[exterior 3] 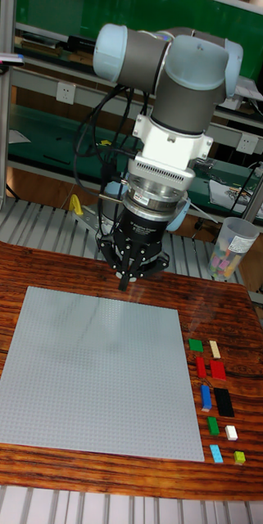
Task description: Build with small Lego blocks
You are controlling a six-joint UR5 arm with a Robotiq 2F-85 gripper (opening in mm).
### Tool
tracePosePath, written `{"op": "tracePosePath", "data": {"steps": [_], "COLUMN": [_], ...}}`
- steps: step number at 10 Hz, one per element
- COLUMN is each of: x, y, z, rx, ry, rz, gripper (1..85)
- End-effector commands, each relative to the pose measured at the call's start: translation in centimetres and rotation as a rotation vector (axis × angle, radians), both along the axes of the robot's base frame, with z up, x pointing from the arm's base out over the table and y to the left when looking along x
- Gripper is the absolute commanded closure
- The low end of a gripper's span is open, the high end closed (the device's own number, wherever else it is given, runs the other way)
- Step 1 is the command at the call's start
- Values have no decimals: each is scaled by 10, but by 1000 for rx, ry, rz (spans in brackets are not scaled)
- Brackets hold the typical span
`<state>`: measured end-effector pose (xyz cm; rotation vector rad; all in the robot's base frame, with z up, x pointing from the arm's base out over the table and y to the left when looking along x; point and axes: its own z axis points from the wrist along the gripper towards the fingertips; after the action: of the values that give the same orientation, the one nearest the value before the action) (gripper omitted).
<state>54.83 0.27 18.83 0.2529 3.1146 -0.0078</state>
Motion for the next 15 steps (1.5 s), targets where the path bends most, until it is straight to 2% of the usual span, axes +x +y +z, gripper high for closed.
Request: {"op": "tracePosePath", "data": {"steps": [1, 3, 4, 5, 6, 7, 8, 10, 12, 13, 14, 15], "x": [5, 7, 10, 13, 15, 13, 12, 12, 12, 11, 6, 8], "y": [22, 56, 65, 68, 60, 56, 61, 64, 70, 74, 87, 94], "z": [-3, -13, -17, -15, -10, -9, -9, -9, -9, -8, -8, -7], "rx": [42, 56, 46, 28, -16, -27, -7, 5, 30, 45, 95, 119], "ry": [-9, 3, 0, 3, 9, 21, 23, 24, 23, 25, 43, 35], "rz": [14, 3, -18, -26, -1, 30, 61, 101, 92, 73, 49, 34], "gripper": [753, 750, 783, 843, 843, 837, 833, 740, 737, 763, 777, 780]}}
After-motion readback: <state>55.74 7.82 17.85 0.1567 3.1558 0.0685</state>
